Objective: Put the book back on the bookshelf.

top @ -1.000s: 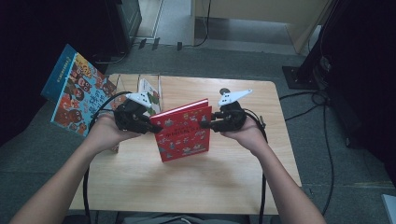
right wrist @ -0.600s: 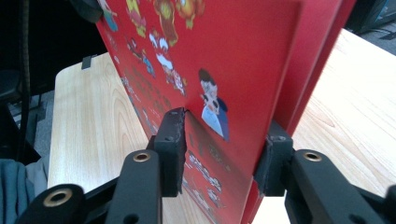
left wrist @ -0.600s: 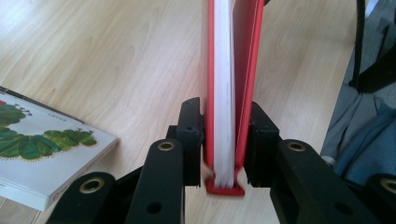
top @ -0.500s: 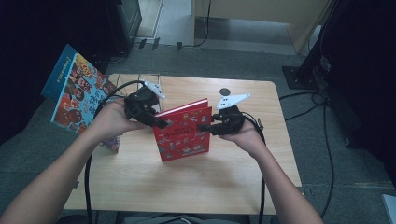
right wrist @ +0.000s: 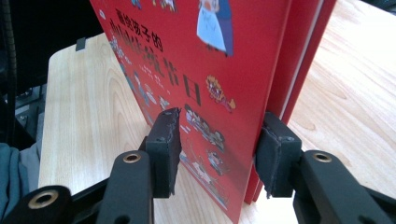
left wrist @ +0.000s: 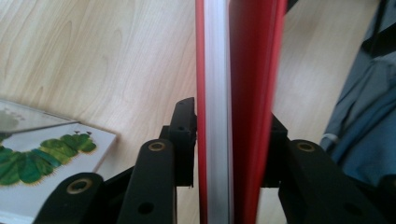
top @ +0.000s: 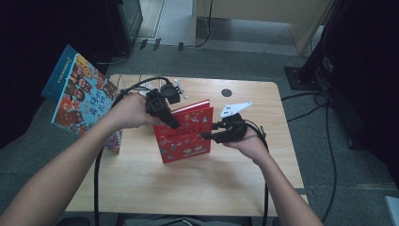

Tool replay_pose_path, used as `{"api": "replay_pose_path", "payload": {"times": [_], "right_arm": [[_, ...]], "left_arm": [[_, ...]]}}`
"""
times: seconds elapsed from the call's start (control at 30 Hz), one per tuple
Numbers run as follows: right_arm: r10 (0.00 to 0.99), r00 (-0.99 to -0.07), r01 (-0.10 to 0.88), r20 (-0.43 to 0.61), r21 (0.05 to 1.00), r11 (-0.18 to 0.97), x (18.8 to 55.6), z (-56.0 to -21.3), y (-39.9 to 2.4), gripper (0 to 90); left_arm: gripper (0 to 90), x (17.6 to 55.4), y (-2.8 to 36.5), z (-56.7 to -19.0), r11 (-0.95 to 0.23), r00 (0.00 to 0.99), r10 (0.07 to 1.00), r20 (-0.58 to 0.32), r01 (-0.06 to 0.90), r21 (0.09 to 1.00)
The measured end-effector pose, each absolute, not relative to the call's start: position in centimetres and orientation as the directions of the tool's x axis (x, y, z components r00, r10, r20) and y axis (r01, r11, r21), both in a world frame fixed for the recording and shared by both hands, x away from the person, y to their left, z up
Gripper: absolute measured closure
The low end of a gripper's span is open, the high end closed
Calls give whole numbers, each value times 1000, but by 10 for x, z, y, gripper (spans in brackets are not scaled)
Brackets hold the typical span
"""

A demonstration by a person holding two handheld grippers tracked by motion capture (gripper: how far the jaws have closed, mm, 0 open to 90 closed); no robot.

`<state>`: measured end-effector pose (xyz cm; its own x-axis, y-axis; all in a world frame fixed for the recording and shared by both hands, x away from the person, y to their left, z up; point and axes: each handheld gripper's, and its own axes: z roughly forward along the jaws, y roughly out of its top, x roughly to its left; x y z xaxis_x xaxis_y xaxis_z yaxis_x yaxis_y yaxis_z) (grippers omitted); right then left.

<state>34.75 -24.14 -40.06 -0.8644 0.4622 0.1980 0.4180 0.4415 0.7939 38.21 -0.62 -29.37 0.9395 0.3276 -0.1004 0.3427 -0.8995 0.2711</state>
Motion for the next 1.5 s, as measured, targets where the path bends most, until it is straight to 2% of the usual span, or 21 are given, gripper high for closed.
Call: {"api": "replay_pose_path", "payload": {"times": [0.1,0.27,0.47,0.6,0.9,1.03,1.2,1.5], "right_arm": [[466,-864,415,192,794,443,346,-403,-243,529],[491,-850,426,191,796,429,344,-411,-255,522],[525,-834,444,167,769,461,340,-428,-267,499],[552,-813,472,186,766,436,338,-443,-272,496],[605,-790,478,101,718,505,335,-481,-266,474],[614,-779,500,126,716,487,338,-490,-264,448],[659,-748,487,72,735,472,338,-500,-262,453],[686,-726,507,47,711,488,343,-514,-256,445]], "left_arm": [[727,384,-12,-293,-911,943,316,-104,332,246],[798,389,-10,-289,-897,924,360,-125,380,225],[802,394,2,-278,-859,897,414,-159,442,258],[802,394,14,-273,-838,880,445,-168,475,268],[801,393,41,-263,-776,826,518,-222,563,283],[802,390,55,-262,-752,821,521,-235,571,329],[802,389,73,-261,-722,789,560,-253,614,320],[801,386,111,-262,-642,713,638,-292,701,309]]}}
